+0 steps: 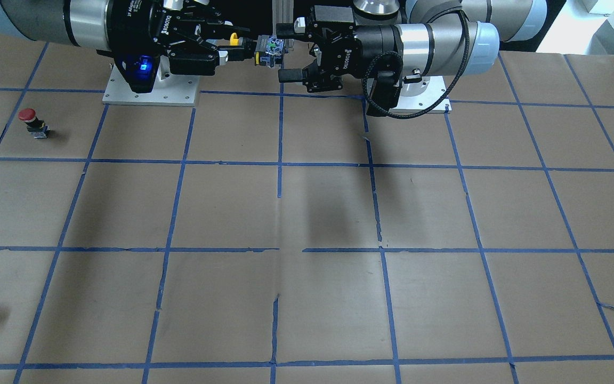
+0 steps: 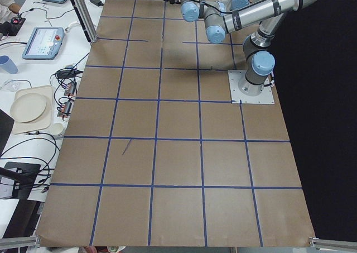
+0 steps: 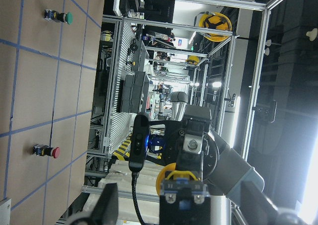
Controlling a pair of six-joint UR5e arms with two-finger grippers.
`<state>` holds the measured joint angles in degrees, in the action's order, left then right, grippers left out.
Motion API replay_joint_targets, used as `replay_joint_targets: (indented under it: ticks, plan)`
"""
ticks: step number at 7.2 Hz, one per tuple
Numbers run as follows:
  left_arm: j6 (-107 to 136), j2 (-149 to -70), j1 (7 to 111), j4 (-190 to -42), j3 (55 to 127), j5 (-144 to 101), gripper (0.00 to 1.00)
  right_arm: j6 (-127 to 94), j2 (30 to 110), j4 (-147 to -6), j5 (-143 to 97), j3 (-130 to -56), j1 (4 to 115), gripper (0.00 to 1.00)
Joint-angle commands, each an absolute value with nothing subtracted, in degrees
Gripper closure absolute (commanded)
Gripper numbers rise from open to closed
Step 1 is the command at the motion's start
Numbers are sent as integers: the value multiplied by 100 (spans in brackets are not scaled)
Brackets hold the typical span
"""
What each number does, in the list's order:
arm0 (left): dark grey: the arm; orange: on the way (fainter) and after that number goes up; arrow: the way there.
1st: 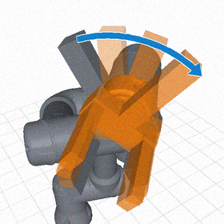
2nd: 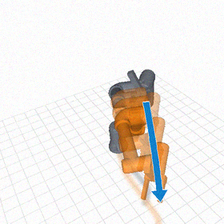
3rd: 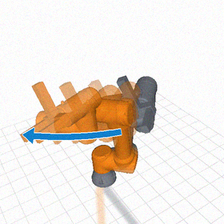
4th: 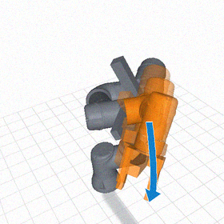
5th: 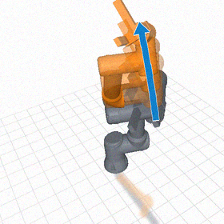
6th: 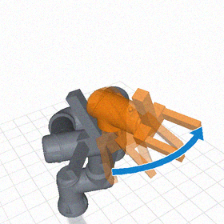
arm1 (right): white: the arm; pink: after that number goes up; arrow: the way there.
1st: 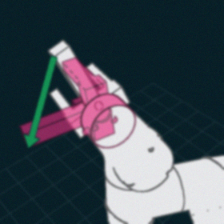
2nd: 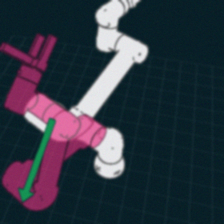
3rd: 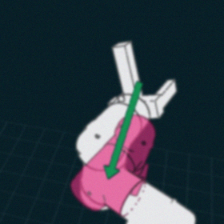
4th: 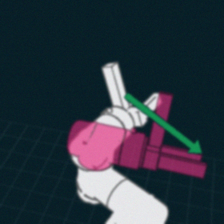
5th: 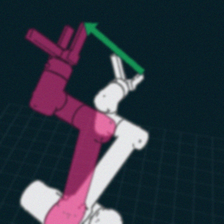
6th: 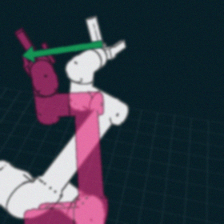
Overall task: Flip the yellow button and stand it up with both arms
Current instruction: 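Open the left gripper and pull it back while right gripper carries button away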
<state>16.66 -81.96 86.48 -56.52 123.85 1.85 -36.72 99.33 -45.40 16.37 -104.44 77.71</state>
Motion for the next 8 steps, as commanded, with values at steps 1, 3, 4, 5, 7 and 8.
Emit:
replay_joint_targets:
  ticks: [1, 3, 4, 5, 7, 8]
  plan:
    - [1740, -8183, 8544, -5660, 12340, 551, 0, -3902, 9861, -5332, 2980, -10232, 7228, 95]
    - [1740, -8235, 8280, -5756, 11842, 1655, 1, -3702, 9494, -5606, 4719, -9400, 7163, 95]
    - [1740, -8270, 8271, -5792, 11639, 2305, 1, -3074, 9283, -5825, 5642, -9178, 7154, 95]
    - [1732, -8288, 8314, -5783, 11576, 3260, 1, -2554, 9159, -6306, 6539, -9141, 7137, 95]
    - [1592, -8288, 8393, -5853, 11540, 5017, 2, -1256, 8930, -6757, 8064, -9141, 7032, 95]
    - [1156, -8323, 8333, -6028, 11514, 5802, 1, -630, 8895, -7194, 8773, -9210, 6840, 95]
